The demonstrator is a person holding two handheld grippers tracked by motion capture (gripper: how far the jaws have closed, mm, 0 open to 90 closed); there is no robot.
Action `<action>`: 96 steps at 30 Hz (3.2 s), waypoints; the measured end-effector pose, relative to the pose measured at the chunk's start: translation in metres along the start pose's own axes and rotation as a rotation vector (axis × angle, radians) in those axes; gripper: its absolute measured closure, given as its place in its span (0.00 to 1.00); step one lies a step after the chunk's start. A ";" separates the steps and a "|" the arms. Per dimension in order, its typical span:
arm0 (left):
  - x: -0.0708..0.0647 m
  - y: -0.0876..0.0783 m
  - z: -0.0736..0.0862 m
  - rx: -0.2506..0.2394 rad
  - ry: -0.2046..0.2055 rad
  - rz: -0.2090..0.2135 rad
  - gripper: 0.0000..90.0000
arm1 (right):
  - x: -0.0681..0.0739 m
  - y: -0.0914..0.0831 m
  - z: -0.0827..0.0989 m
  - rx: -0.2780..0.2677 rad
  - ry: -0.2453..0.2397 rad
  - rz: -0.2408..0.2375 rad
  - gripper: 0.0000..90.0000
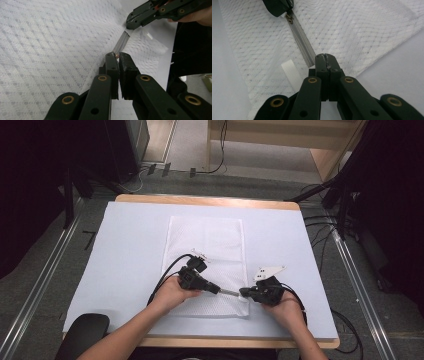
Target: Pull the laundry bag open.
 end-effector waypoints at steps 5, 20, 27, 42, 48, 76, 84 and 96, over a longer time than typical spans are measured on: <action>0.001 -0.001 0.002 0.015 0.004 -0.013 0.98 | -0.001 0.000 -0.001 0.008 -0.011 -0.005 1.00; 0.003 -0.016 0.005 0.028 -0.004 -0.021 0.98 | -0.002 0.001 -0.002 0.009 -0.016 -0.021 1.00; 0.003 -0.021 0.005 0.036 -0.007 -0.028 0.98 | -0.002 0.001 -0.002 0.014 -0.012 -0.023 1.00; 0.009 -0.036 0.010 0.025 -0.018 -0.042 0.98 | -0.002 0.001 -0.002 0.011 -0.012 -0.020 1.00; 0.013 -0.042 0.014 0.005 -0.022 -0.046 0.98 | -0.002 0.001 -0.002 0.012 -0.012 -0.022 1.00; 0.022 -0.057 0.025 0.023 -0.066 -0.030 0.98 | -0.002 0.001 -0.002 0.007 -0.012 -0.025 1.00; 0.026 -0.075 0.026 0.015 -0.086 -0.058 0.98 | -0.003 0.001 -0.002 0.004 -0.016 -0.034 1.00; 0.033 -0.091 0.045 0.021 -0.104 -0.079 0.98 | -0.003 0.001 -0.002 0.009 -0.025 -0.034 1.00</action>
Point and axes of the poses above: each handheld gripper's, and its own axes: y roughly forward along the jaws, z roughly out of its underside, x roughly to its left, the point moved 4 cm from there along y, roughly forward along the jaws, and after that the axes turned 1 degree about z, right-handed, at the moved point
